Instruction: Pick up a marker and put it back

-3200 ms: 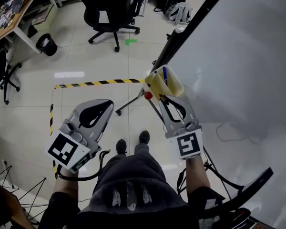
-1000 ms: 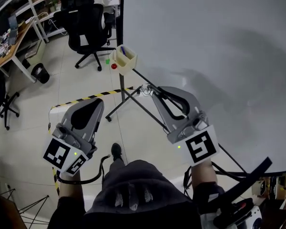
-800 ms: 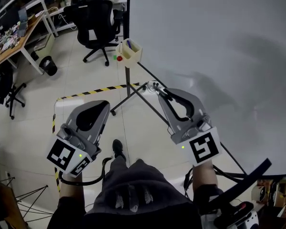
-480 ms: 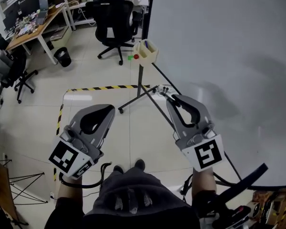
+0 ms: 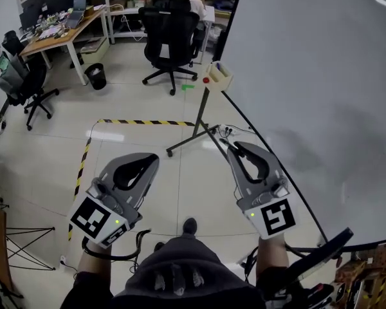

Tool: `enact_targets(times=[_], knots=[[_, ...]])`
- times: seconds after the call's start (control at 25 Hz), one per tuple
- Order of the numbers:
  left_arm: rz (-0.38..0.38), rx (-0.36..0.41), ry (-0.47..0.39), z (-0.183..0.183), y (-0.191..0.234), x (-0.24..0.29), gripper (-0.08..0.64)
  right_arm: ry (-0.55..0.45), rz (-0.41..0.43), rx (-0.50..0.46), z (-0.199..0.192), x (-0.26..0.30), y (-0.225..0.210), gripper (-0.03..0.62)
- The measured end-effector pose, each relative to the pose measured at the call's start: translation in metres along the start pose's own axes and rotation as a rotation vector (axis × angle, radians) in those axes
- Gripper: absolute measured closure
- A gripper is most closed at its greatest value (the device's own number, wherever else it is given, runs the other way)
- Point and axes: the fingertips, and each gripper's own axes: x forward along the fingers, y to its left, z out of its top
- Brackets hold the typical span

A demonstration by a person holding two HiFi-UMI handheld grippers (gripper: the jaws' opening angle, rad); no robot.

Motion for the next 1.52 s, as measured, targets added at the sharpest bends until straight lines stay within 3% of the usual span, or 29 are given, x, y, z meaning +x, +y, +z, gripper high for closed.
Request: enact_targets(times=[0.36,0.68,1.16,1.52], knots=[[-0.086,-0.088,-0.070,0.003,-0.018,-0.071,0.554,0.108,-0.041,-0.032,0.032,-0.043,0.082,0.549],[-0.155,-0.040,-0.104,0.027,-0.071,-0.067,0.554,0.055,-0.114,-0.047,0.066,-0.102,0.076,0.549],[-0.193,-0.025,-0.055,0.014,-0.203,-0.047,0.554,0.047,-0.115,-0.004,0.052,-0.219,0.064,0.549],[-0.200,0.020,-0.067,0.027,-0.243,-0.039,0.554,0.026,-0.138,-0.007,0.057,-0.263,0.055,0.549]])
